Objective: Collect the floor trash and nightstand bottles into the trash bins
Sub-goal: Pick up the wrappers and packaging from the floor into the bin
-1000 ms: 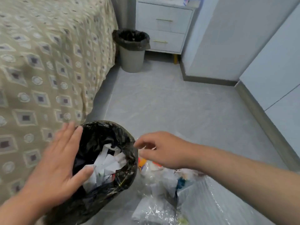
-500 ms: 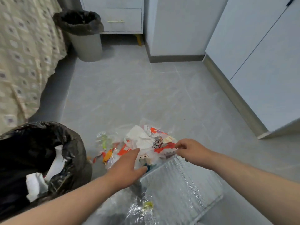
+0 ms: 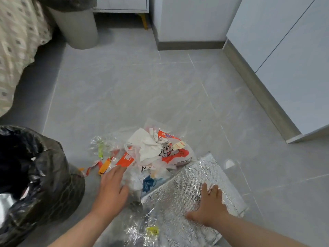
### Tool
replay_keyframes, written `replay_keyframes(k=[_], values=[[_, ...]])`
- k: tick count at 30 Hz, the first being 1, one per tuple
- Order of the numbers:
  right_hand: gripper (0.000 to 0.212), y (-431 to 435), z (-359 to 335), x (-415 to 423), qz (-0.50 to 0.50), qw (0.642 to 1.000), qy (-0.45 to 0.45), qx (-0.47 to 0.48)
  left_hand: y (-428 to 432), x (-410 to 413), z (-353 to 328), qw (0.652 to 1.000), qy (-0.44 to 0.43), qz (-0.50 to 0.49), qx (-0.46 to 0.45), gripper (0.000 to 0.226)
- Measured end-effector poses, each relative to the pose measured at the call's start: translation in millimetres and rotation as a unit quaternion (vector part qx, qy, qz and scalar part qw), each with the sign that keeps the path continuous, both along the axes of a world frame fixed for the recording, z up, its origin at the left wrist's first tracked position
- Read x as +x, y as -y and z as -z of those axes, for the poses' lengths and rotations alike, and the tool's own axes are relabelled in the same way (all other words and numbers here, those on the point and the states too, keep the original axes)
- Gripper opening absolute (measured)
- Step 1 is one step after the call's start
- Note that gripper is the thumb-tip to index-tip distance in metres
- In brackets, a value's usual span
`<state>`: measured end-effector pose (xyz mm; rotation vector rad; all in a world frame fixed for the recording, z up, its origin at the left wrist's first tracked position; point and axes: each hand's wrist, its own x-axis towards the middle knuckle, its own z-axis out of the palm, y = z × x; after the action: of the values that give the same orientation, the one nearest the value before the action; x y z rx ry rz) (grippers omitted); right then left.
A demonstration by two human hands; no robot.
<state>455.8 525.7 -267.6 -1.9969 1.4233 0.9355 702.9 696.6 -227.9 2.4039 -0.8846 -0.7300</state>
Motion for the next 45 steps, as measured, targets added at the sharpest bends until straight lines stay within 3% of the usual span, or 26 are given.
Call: replay_keyframes(k=[4,7,9,11,13,17,22,27,29,32,38,45], values=[[0.141,-5,6,7,-0.008,0.999,-0.013,-0.042,-8,9,-2,0.998,-0.027,0.043,0.026,0.072],[0.124,-3,6,6,-0.024,0.996,0.008,-0.083,-10,12,-1,0.997,-0.073,0.011,0.019,0.079],[0.085,2,4,1,-0.018,0.991,0.052,-0.122,-10,13,-1,0.993,-0.113,-0.025,0.021,0.075],[0.031,10,0,-3,-0.029,0.985,0.088,-0.146,-10,15,1,0.989,-0.134,-0.055,0.02,0.059],[0.004,15,-3,-6,-0.024,0.983,0.103,-0.15,-9,16,4,0.986,-0.153,-0.069,0.01,0.041],[0.026,19,1,-7,0.013,0.983,0.136,-0.12,-10,20,5,0.985,-0.15,-0.081,0.003,0.03],[0.031,35,-5,2,0.067,0.972,0.211,-0.076,-4,28,-2,0.991,-0.114,-0.068,-0.02,0.028],[0.02,57,-26,15,0.235,0.929,0.286,0.027,1,46,-6,0.97,-0.189,-0.137,-0.063,0.021],[0.018,66,-42,19,0.259,0.917,0.298,0.06,8,52,-13,0.954,-0.227,-0.175,-0.093,0.022],[0.019,77,-72,26,0.26,0.911,0.307,0.089,23,53,-41,0.928,-0.269,-0.212,-0.144,0.019],[0.022,94,-147,43,0.255,0.899,0.345,0.084,48,60,-112,0.915,-0.222,-0.235,-0.241,0.012],[0.024,81,-224,77,0.307,0.83,0.455,0.098,41,110,-216,0.898,-0.238,-0.236,-0.286,0.017]])
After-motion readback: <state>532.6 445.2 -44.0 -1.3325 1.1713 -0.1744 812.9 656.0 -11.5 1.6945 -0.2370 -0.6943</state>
